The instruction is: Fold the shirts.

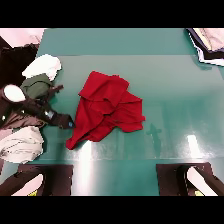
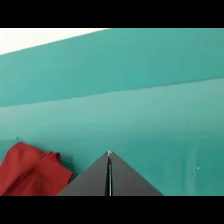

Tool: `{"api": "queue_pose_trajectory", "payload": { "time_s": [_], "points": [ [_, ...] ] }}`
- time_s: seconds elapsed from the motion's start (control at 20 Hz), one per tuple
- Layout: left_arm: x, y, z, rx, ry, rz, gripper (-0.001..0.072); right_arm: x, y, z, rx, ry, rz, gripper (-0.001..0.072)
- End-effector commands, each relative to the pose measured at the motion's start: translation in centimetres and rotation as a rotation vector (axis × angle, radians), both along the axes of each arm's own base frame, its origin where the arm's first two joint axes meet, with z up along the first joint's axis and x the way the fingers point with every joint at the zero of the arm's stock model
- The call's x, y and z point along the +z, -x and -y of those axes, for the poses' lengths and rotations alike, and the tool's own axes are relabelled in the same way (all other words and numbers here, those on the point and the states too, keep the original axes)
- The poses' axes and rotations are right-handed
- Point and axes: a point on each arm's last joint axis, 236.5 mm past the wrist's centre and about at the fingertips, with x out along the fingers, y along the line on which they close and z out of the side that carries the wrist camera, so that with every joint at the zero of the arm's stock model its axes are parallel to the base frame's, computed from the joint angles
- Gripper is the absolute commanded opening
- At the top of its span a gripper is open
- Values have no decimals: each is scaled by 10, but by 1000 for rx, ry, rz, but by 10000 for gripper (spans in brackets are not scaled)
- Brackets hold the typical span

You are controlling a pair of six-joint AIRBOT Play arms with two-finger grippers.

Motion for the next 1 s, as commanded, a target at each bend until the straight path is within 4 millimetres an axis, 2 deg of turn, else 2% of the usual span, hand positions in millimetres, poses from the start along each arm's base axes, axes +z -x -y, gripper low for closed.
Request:
{"api": "queue_pose_trajectory", "payload": {
  "time_s": [0.0, 0.2, 0.4, 0.6, 0.65, 0.7, 0.75, 0.85, 0.95],
  "points": [
    [-22, 40, 8, 27, 51, -94, 707, -13, -6, -13, 50, -16, -44, 20],
    [-36, 50, 6, 35, 38, -119, 707, -31, -19, -44, 144, -25, -88, 19],
    [-44, 60, 22, -43, -8, -97, 707, -46, -29, -71, 221, -35, -127, 19],
    [-66, 69, -5, -44, -228, -118, 701, -60, -35, -94, 283, -43, -163, 19],
    [-66, 70, -7, -48, -238, -123, 463, -65, -36, -101, 300, -45, -175, 19],
    [-65, 70, -7, -50, -237, -120, 194, -71, -39, -109, 323, -48, -192, 19],
    [-63, 65, -6, -49, -236, -106, 28, -80, -41, -120, 351, -51, -214, 20],
    [-51, 52, -4, -47, -229, -66, 23, -101, -50, -139, 395, -61, -265, 19],
    [-31, 34, 2, -46, -213, -6, 23, -135, -60, -160, 442, -75, -345, 20]
  ]
}}
